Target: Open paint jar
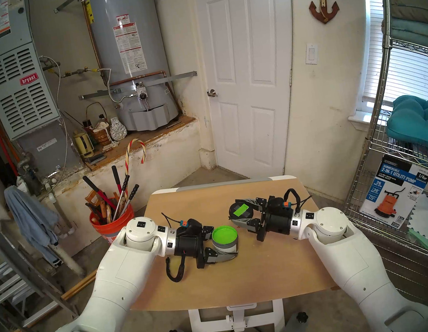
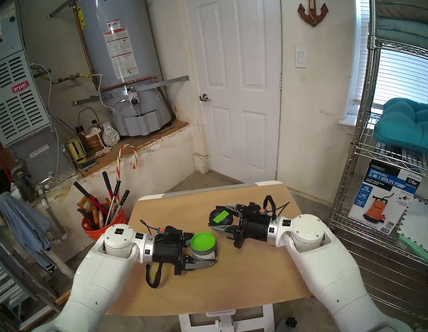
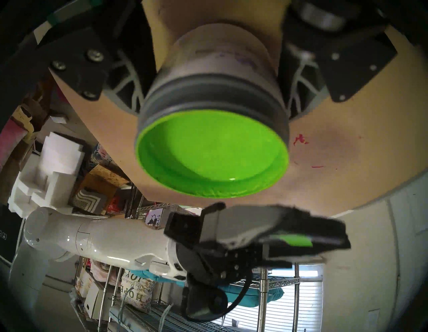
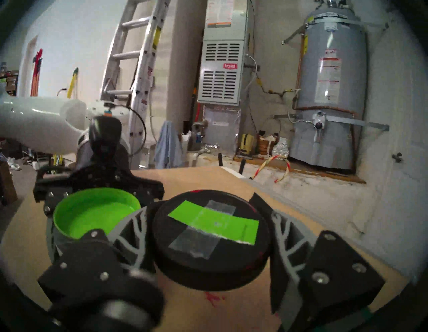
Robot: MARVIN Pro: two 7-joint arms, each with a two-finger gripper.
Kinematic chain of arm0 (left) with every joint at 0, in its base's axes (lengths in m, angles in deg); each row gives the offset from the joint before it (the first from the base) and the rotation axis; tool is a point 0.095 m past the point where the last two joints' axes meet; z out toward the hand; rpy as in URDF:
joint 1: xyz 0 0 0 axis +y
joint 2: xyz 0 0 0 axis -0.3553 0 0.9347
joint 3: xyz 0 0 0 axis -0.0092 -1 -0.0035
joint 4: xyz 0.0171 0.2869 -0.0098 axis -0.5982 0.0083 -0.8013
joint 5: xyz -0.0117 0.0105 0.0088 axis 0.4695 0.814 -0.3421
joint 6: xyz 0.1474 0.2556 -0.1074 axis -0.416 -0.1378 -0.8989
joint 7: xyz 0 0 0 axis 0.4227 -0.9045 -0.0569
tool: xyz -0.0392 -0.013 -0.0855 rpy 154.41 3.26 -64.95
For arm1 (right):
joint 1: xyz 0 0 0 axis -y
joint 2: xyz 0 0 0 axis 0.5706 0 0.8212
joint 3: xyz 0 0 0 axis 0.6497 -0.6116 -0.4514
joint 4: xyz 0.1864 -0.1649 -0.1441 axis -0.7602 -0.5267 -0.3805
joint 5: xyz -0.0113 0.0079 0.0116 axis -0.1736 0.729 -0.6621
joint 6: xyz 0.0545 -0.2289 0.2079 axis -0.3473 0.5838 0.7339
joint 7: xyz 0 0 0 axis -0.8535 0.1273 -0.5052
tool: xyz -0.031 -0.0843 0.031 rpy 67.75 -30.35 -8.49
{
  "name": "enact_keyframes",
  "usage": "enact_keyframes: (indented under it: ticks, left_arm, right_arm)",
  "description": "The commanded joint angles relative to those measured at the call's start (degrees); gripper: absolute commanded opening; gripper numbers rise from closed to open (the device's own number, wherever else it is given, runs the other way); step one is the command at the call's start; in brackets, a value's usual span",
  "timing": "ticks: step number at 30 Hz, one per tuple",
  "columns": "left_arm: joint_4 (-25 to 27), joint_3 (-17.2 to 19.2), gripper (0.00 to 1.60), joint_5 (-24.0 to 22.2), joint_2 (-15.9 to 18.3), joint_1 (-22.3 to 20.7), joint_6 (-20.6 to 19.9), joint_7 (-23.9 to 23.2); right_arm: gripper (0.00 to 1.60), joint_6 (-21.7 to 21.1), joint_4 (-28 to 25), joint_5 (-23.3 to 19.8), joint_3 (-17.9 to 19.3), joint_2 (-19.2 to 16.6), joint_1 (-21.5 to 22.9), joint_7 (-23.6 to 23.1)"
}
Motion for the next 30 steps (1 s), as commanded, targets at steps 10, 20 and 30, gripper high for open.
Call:
enact_keyframes:
  ticks: [10, 20, 30]
  left_arm:
    - [0.5, -0.25, 0.0, 0.57, 0.25, -0.07, -0.36, 0.28]
    - [2.04, -0.14, 0.0, 0.13, 0.13, 1.1, -0.83, -0.2]
    - [3.34, 0.23, 0.0, -0.18, 0.14, 2.42, -1.15, 0.23]
  right_arm:
    - [0.55, 3.7, 1.38, 3.37, -0.49, 0.39, -1.11, 1.93]
    - [0.59, 3.85, 0.8, 3.29, -0.19, 0.05, -1.53, 1.63]
    - [0.57, 3.74, 0.63, 3.34, 0.44, 0.19, -2.04, 1.81]
